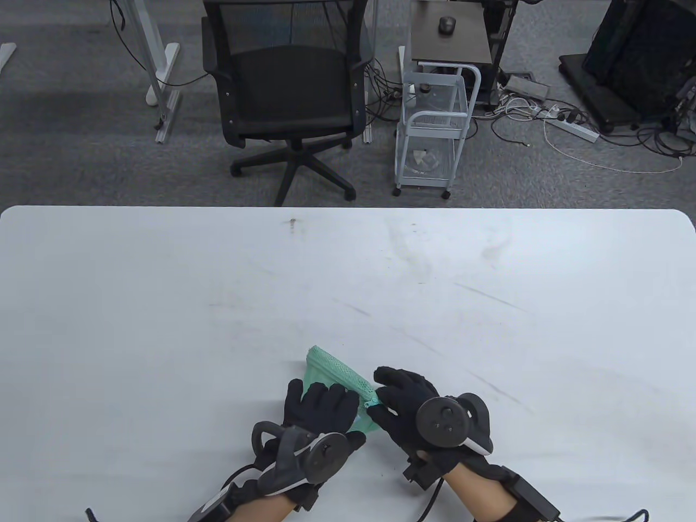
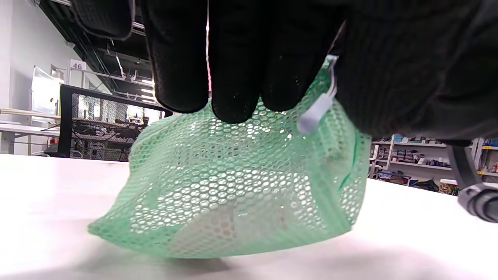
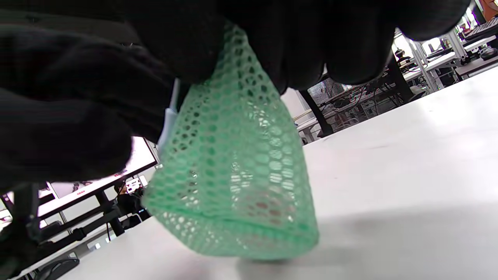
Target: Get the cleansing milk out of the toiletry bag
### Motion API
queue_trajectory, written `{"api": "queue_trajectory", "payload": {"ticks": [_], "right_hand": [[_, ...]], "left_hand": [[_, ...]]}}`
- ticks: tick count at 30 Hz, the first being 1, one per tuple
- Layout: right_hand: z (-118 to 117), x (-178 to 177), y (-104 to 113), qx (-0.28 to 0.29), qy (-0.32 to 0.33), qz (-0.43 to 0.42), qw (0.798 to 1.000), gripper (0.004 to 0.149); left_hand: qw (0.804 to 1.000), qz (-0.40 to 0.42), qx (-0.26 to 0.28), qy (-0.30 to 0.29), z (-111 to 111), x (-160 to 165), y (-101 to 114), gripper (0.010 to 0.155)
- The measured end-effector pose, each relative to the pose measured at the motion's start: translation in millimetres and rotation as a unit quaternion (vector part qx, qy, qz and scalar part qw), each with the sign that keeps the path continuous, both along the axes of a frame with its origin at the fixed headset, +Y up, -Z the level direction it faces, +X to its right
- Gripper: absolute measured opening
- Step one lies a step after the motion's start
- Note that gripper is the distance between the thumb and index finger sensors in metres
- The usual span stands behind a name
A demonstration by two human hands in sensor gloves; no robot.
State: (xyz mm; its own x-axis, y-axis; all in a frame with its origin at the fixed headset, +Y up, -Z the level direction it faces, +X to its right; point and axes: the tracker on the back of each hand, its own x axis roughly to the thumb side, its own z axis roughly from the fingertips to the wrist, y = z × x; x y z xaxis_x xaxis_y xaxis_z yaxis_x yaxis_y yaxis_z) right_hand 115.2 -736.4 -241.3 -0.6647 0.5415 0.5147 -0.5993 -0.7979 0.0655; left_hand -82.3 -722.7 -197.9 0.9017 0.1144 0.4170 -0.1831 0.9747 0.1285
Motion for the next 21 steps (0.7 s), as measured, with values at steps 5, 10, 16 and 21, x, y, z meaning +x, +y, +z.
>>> {"api": "queue_trajectory", "payload": {"ticks": [5, 10, 16, 21], "right_hand": [[3.4, -2.9, 1.7, -0.002, 0.006, -0.012, 1.000, 0.043], [4.5, -4.8, 1.3, -0.003, 0.011, -0.014, 1.000, 0.043], [4.8, -5.1, 1.5, -0.005, 0.013, -0.014, 1.000, 0.043], [4.4, -4.2, 2.0, -0.003, 0.011, -0.007, 1.000, 0.043]], "left_hand": [[1.000, -0.010, 0.007, 0.010, -1.7, 1.3, -2.1, 0.061], [1.000, -0.011, 0.010, 0.012, -2.0, 1.3, -1.4, 0.054], [1.000, -0.011, 0.013, 0.012, -1.8, 2.4, -1.3, 0.046], [1.000, -0.008, 0.018, 0.015, -1.9, 1.1, -0.6, 0.043]]}}
